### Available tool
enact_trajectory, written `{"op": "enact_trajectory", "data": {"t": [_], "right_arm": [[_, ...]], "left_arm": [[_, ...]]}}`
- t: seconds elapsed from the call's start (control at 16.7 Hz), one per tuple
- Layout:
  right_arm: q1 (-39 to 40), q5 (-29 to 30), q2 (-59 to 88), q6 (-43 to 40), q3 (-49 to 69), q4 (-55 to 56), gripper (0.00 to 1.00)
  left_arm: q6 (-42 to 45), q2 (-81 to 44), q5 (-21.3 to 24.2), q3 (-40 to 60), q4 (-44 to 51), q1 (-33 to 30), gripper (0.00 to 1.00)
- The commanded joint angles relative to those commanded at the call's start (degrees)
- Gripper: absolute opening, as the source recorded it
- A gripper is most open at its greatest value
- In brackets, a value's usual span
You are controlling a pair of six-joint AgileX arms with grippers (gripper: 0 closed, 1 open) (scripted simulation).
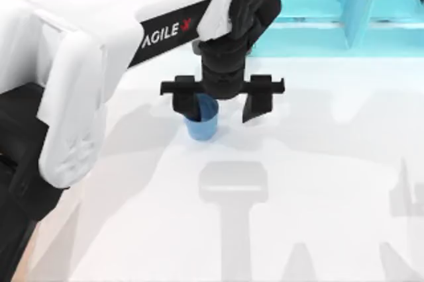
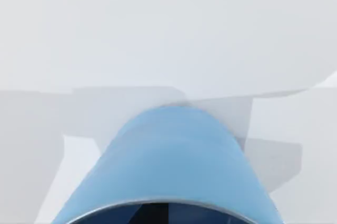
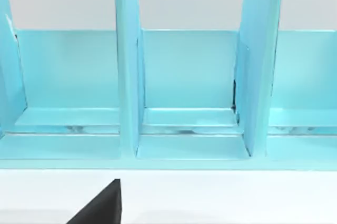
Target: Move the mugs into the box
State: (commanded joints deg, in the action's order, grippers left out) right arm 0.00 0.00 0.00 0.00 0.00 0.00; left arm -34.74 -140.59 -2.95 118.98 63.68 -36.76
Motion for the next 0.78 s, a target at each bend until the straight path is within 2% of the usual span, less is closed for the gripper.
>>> {"op": "enact_trajectory", "data": {"t": [0.42,0.78], "right_arm": [[0.0,0.0,0.0,0.0,0.0,0.0,1.00],[0.0,0.0,0.0,0.0,0.0,0.0,1.00]], "left_arm": [[0.0,0.0,0.0,0.0,0.0,0.0,0.02],[0.0,0.0,0.0,0.0,0.0,0.0,0.00]]}}
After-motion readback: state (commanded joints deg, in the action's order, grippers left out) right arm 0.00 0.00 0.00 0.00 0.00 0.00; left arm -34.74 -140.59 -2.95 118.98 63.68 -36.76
